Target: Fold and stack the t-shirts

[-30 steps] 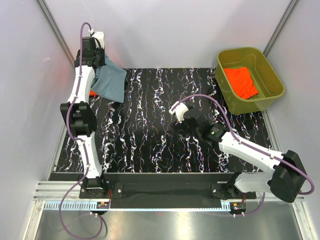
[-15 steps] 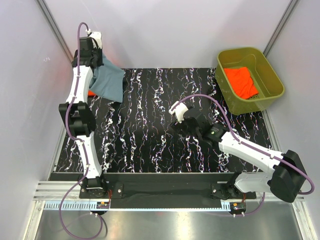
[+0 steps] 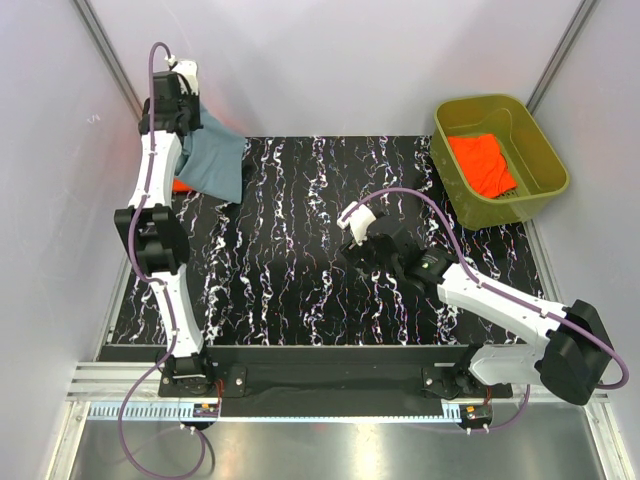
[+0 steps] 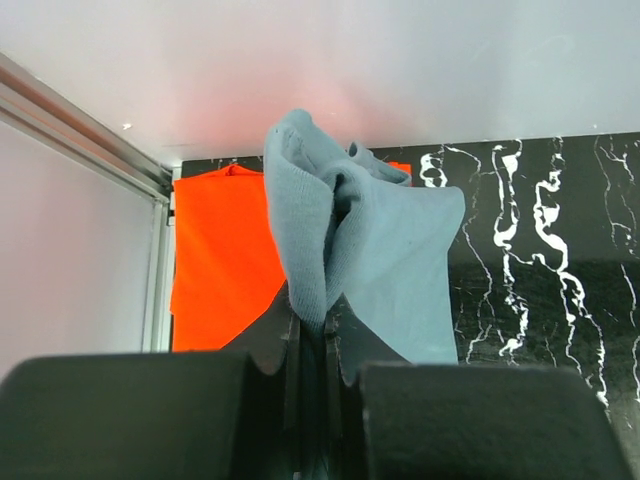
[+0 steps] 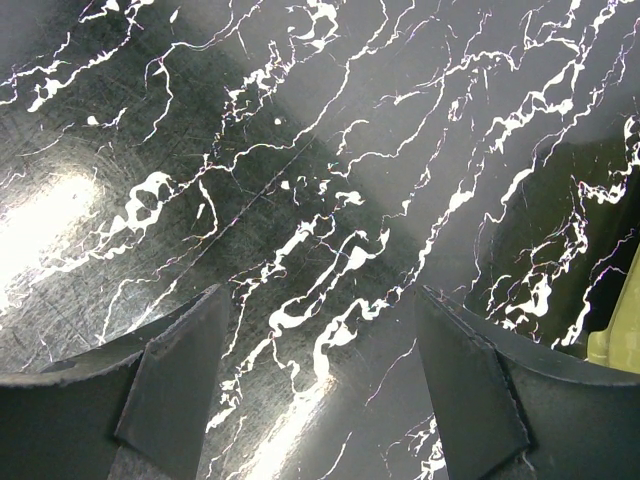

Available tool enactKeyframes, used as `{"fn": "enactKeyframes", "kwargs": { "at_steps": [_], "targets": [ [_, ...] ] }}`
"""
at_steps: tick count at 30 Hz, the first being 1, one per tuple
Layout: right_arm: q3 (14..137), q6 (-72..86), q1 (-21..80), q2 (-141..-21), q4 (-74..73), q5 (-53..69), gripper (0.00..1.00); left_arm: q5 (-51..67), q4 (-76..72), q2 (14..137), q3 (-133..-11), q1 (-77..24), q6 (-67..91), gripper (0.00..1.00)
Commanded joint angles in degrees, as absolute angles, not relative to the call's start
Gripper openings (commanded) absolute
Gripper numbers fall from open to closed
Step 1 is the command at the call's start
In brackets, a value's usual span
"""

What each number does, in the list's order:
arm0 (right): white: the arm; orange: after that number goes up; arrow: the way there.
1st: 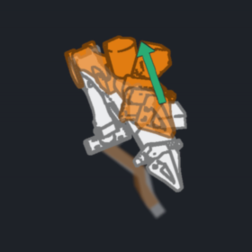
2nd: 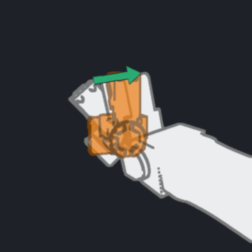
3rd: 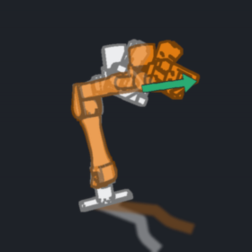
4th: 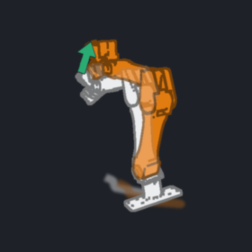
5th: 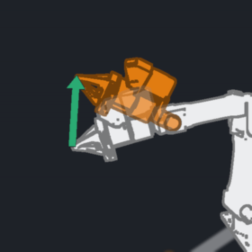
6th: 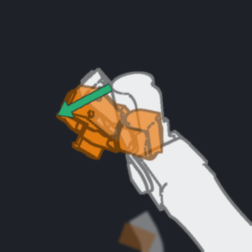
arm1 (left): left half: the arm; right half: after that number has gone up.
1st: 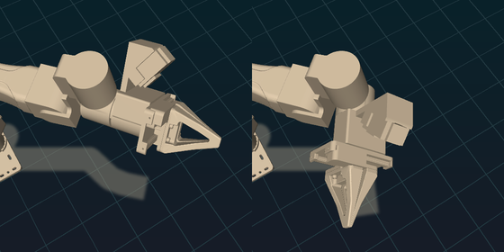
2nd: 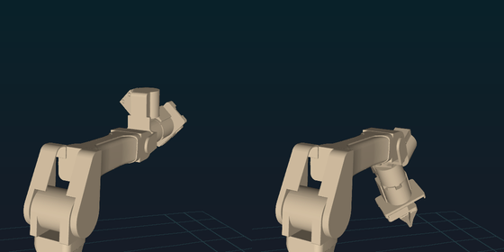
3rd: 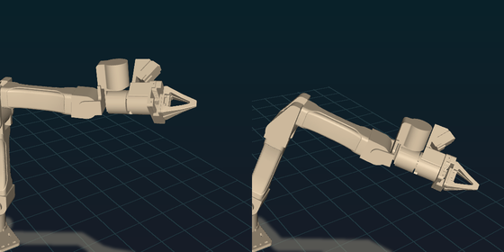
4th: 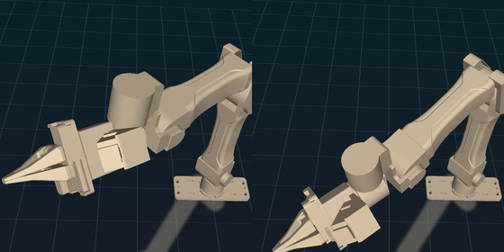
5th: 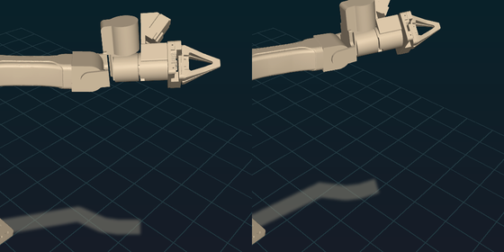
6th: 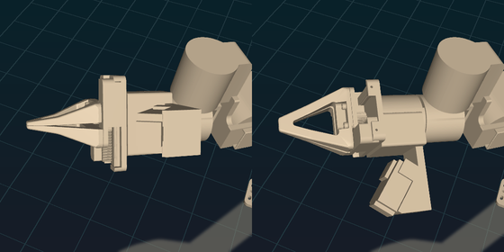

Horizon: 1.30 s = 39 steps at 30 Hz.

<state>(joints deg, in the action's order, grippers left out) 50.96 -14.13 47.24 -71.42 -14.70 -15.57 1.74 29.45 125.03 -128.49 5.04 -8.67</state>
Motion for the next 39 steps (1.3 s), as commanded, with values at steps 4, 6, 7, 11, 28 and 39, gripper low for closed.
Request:
{"fn": "enactKeyframes", "kwargs": {
  "at_steps": [4, 6, 7, 11, 28, 39],
  "targets": [
    [52.5, -14.3, 47.3, -72.1, -12.6, -15.1, 0.81, 4.1, 22.1, 125.3, -134.3, 6.9, -8.7, 0.00],
    [52.6, -14.2, 47.3, -72.4, -12.5, -14.9, 0.81, 4.6, 21.7, 126.5, -135.0, 7.1, -8.4, 0.00],
    [52.6, -14.3, 47.3, -72.7, -12.6, -14.9, 0.81, 4.7, 21.3, 126.9, -135.8, 7.5, -8.2, 0.00],
    [53.3, -14.2, 47.3, -73.7, -12.5, -14.4, 0.81, 6.4, 20.8, 128.8, -136.8, 8.3, -7.1, 0.00],
    [57.1, -12.0, 47.3, -79.7, -12.7, -13.4, 0.81, 8.9, 17.9, 138.1, -141.4, 12.2, -3.3, 0.00],
    [60.8, -2.3, 47.3, -80.7, -14.9, -9.6, 0.81, -3.2, 17.0, 137.6, -137.4, 12.6, -0.9, 0.99]
  ]
}}
